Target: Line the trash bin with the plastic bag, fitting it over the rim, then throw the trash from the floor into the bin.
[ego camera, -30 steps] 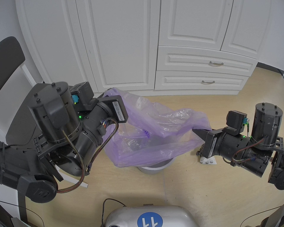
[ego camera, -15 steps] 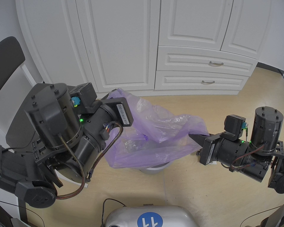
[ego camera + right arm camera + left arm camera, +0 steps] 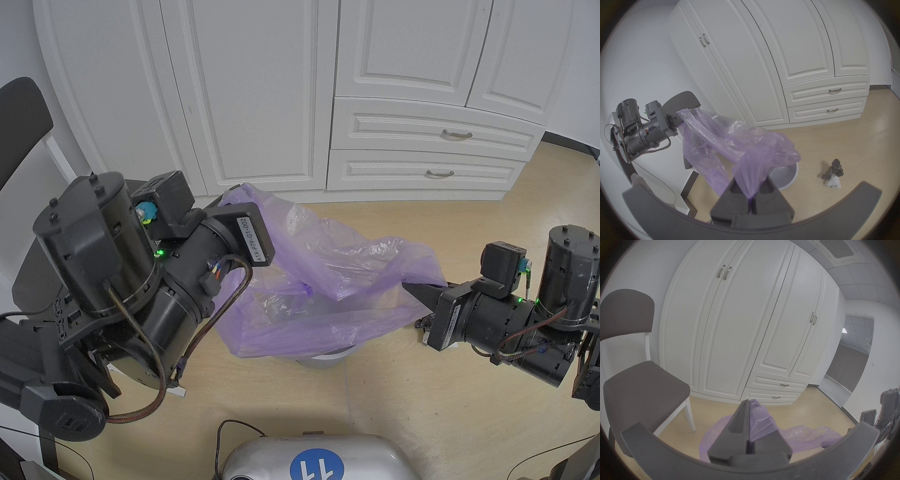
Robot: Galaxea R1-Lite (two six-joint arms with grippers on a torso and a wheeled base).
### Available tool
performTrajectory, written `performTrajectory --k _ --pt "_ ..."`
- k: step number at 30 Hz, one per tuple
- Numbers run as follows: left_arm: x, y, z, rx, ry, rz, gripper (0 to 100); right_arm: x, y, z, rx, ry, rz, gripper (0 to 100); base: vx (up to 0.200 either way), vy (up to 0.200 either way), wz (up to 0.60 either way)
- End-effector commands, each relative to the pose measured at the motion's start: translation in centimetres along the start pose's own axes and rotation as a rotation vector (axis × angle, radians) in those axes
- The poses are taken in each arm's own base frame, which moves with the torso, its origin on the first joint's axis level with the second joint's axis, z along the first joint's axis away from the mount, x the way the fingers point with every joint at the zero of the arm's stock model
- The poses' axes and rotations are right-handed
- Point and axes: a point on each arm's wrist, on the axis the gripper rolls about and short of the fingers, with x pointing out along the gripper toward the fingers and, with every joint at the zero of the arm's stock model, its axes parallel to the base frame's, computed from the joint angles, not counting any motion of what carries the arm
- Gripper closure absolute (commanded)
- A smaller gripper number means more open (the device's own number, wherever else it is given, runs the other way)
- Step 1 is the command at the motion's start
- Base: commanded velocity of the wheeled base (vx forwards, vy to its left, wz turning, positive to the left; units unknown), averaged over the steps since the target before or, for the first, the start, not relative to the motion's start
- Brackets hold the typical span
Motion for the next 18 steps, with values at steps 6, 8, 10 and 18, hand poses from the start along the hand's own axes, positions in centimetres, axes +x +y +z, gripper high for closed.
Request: performTrajectory --k 6,8,10,18 --pt "-0.03 0.04 -0.54 0.007 0.017 -0.004 100 -0.1 0.44 -0.72 -0.012 0.026 0.02 100 0.0 0.0 0.0" --pt "-0.04 0.06 -0.58 0.008 0.019 -0.004 100 -0.09 0.5 -0.81 -0.013 0.03 0.023 100 0.0 0.0 0.0" --pt "-0.04 0.06 -0.58 0.008 0.019 -0.004 100 -0.09 0.5 -0.81 -0.013 0.03 0.023 100 0.0 0.0 0.0" --pt "-0.06 0.14 -0.77 0.012 0.025 -0.004 100 -0.12 0.49 -0.77 -0.013 0.028 0.021 100 0.0 0.0 0.0"
